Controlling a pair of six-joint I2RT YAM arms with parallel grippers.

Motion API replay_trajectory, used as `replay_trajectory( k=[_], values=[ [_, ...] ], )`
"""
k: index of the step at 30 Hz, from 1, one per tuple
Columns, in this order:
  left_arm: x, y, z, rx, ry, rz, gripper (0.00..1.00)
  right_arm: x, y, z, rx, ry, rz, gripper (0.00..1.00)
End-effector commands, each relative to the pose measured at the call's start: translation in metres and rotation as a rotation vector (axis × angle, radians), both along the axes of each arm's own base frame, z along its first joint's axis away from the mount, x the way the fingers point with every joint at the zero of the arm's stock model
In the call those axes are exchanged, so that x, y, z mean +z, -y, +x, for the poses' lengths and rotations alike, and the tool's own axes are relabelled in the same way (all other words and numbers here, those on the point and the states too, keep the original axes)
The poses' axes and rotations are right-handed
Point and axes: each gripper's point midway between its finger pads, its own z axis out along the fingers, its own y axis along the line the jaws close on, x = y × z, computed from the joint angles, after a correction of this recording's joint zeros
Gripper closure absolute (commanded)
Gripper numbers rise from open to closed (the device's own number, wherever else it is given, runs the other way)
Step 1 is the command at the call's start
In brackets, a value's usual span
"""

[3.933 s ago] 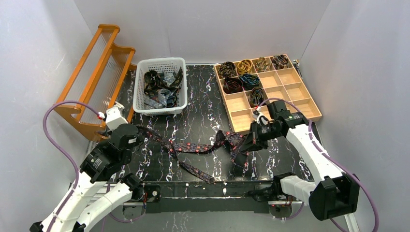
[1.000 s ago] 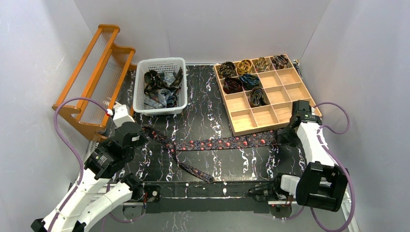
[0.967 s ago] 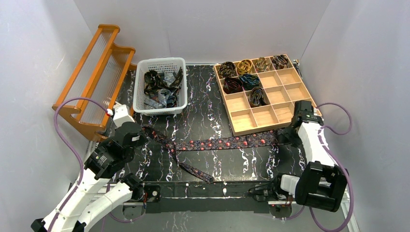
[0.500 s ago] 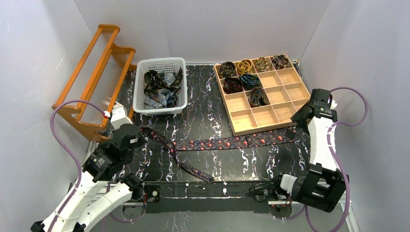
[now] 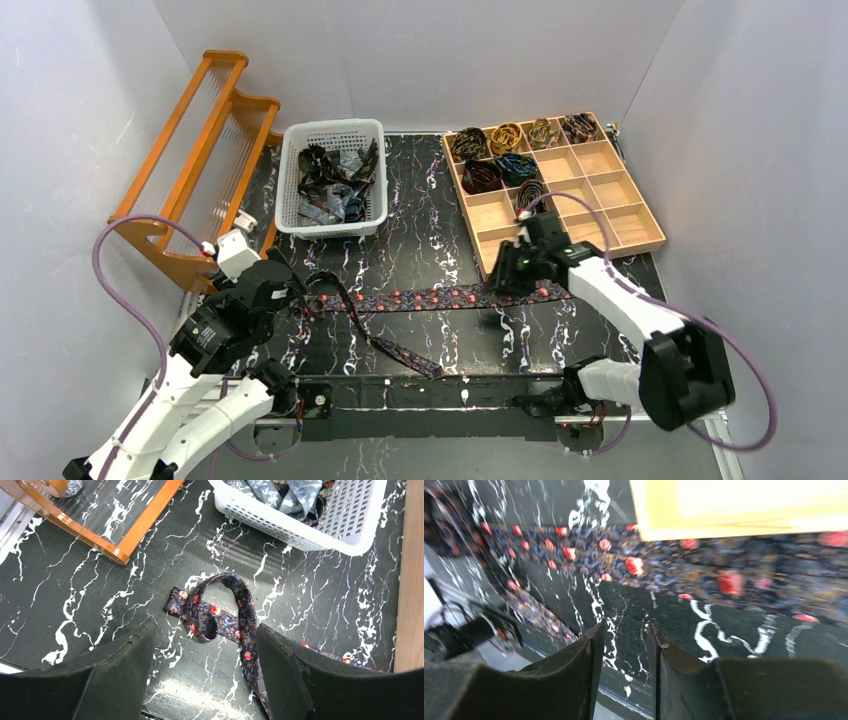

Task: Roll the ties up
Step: Flatten out the tie at the center of the board.

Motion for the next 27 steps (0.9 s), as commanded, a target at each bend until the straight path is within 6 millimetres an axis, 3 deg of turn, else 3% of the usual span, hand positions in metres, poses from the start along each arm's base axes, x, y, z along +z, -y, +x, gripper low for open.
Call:
replay_trajectory(
  k=[1, 9, 17, 22, 27],
  values=[
    [0.018, -0.017, -0.006, 0.095, 0.041, -0.002, 0.28, -0.007, -0.054, -0.01, 0.196, 0.016, -0.019, 0.53],
    [0.014, -0.008, -0.005, 0.059, 0.032, -0.036, 0.27, -0.021, -0.146, -0.098, 0.568, 0.032, -0.015, 0.42],
    [0.005, -0.006, -0.006, 0.054, -0.003, -0.028, 0.27, -0.032, -0.207, -0.131, 0.879, 0.266, -0.112, 0.37],
    [0.01, -0.01, -0.009, 0.064, 0.004, -0.023, 0.26, -0.064, -0.208, -0.126, 0.967, 0.325, -0.302, 0.36],
    [0.01, -0.014, -0.011, 0.074, 0.003, -0.016, 0.26, -0.071, -0.207, -0.125, 0.984, 0.358, -0.349, 0.38]
  ],
)
